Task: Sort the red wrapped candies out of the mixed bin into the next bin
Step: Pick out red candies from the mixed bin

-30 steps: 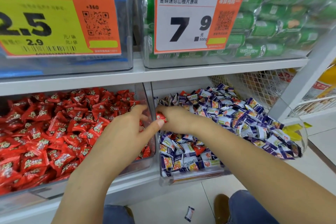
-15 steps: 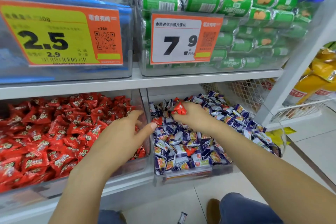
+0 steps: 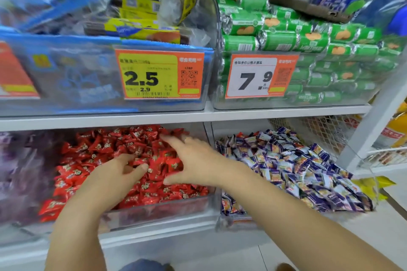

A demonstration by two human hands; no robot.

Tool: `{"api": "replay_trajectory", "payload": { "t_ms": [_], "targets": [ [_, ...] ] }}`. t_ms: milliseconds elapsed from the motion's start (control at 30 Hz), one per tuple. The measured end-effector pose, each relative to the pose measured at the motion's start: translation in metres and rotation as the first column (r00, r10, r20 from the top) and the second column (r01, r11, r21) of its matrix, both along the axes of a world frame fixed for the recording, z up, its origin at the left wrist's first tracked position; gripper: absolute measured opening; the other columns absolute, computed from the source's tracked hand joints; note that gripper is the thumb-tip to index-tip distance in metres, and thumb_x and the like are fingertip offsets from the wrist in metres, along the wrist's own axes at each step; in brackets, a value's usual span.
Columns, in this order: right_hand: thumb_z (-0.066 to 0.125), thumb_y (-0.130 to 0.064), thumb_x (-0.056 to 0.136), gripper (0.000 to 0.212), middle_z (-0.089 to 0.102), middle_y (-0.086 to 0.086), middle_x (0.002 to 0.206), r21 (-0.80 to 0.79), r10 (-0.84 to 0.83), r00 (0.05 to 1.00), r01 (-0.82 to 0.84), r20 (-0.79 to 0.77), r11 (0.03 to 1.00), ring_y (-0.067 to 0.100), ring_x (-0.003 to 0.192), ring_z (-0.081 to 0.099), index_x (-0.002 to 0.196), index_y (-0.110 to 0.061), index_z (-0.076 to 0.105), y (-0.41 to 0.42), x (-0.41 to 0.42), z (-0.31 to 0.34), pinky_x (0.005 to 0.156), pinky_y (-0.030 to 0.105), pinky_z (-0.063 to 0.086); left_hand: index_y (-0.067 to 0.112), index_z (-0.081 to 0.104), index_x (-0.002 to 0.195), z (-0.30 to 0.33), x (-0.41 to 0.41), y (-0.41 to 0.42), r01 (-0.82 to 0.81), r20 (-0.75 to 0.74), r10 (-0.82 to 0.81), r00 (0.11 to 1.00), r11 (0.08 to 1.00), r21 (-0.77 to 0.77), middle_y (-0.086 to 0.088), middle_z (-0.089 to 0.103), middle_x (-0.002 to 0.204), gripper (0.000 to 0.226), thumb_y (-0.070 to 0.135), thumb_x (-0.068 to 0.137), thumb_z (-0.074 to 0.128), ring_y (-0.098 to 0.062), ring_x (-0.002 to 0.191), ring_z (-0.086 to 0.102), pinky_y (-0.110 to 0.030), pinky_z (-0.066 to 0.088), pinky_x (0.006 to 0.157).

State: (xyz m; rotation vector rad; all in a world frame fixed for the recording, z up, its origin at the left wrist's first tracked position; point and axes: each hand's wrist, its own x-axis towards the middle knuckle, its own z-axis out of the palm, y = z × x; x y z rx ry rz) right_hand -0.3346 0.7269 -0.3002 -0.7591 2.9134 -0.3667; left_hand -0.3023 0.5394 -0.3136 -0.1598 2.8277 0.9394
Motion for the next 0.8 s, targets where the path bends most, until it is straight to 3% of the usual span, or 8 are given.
{"api": "replay_trajectory", "payload": {
  "t_ms": [67,167,300,433,533,600,667,800],
  "targets": [
    [0.061,-0.052,0.083,0.071,0.046,0.007,0.138,0.007,0.035,0.995,-0.035,-0.089,0.999,0.026,0.127,0.041,0.144,-0.029,0.031,0.012,0.002,0.004,0.107,0.039,0.032,0.019,0.043,0.138,0.000,-0.002,-0.006,-0.006,-0.024,0.006,1.000,1.000,-0.014,-0.003,0.060,0.127,0.060,0.053,0.089,0.050,-0.022,0.113,0.057,-0.031,0.041,0.091],
    [0.048,-0.046,0.089,0.042,0.059,-0.006,0.122,-0.181,-0.004,0.980,-0.033,-0.199,0.983,0.012,0.116,0.048,0.126,-0.027,0.056,0.053,0.021,0.012,0.102,0.031,0.034,0.017,0.043,0.138,0.003,-0.003,-0.006,-0.034,-0.059,0.032,0.998,0.999,-0.038,-0.004,0.060,0.127,0.058,0.050,0.090,0.049,-0.024,0.112,0.056,-0.033,0.041,0.090],
    [0.055,-0.031,0.093,0.018,0.060,-0.019,0.104,-0.323,-0.265,0.955,0.210,-0.136,0.923,-0.002,0.102,0.050,0.107,-0.031,0.066,0.132,0.055,0.003,0.090,0.021,0.039,0.019,0.056,0.124,0.012,-0.003,0.017,-0.032,-0.296,0.034,0.955,0.999,0.009,0.006,0.066,0.104,0.040,0.042,0.092,0.052,-0.019,0.100,0.061,-0.030,0.043,0.083],
    [0.058,-0.025,0.092,0.017,0.062,-0.016,0.105,-0.286,-0.495,0.861,0.448,-0.120,0.847,0.004,0.103,0.053,0.104,-0.031,0.068,0.197,0.077,-0.016,0.079,0.014,0.033,0.031,0.064,0.098,0.027,0.005,0.080,0.171,-0.427,-0.059,0.902,0.958,0.229,0.020,0.065,0.085,0.010,0.028,0.090,0.058,-0.001,0.081,0.062,-0.012,0.042,0.069],
    [0.059,-0.022,0.091,0.016,0.059,-0.023,0.095,-0.337,-0.562,0.817,0.497,-0.130,0.800,0.002,0.095,0.053,0.102,-0.028,0.070,0.218,0.081,-0.026,0.077,0.001,0.032,0.032,0.068,0.099,0.034,0.019,0.138,0.422,-0.386,-0.286,0.877,0.843,0.334,0.013,0.071,0.088,0.017,0.023,0.092,0.056,-0.002,0.080,0.066,-0.020,0.051,0.071],
    [0.061,-0.023,0.090,0.016,0.058,-0.025,0.089,-0.339,-0.510,0.848,0.441,-0.144,0.831,-0.003,0.087,0.054,0.101,-0.030,0.069,0.214,0.079,-0.028,0.079,0.011,0.041,0.034,0.065,0.110,0.025,0.023,0.170,0.504,-0.336,-0.423,0.841,0.839,0.204,0.014,0.070,0.102,0.024,0.023,0.095,0.050,-0.002,0.091,0.064,-0.022,0.049,0.082],
    [0.062,-0.025,0.088,0.017,0.061,-0.020,0.091,-0.270,-0.377,0.918,0.336,-0.120,0.902,-0.001,0.087,0.054,0.103,-0.029,0.070,0.201,0.074,-0.028,0.080,0.023,0.046,0.030,0.056,0.127,0.009,0.017,0.192,0.517,-0.230,-0.522,0.821,0.852,-0.083,0.007,0.065,0.117,0.035,0.017,0.097,0.044,-0.012,0.105,0.059,-0.023,0.043,0.085],
    [0.056,-0.025,0.088,0.028,0.064,-0.002,0.109,0.032,-0.072,0.997,0.073,-0.024,0.997,0.019,0.107,0.053,0.115,-0.029,0.063,0.170,0.061,-0.043,0.085,0.031,0.042,0.012,0.037,0.135,-0.018,0.002,0.218,0.504,0.113,-0.503,0.857,0.772,-0.387,-0.010,0.051,0.128,0.047,0.004,0.089,0.044,-0.027,0.117,0.051,-0.034,0.040,0.087]
  ]
}}
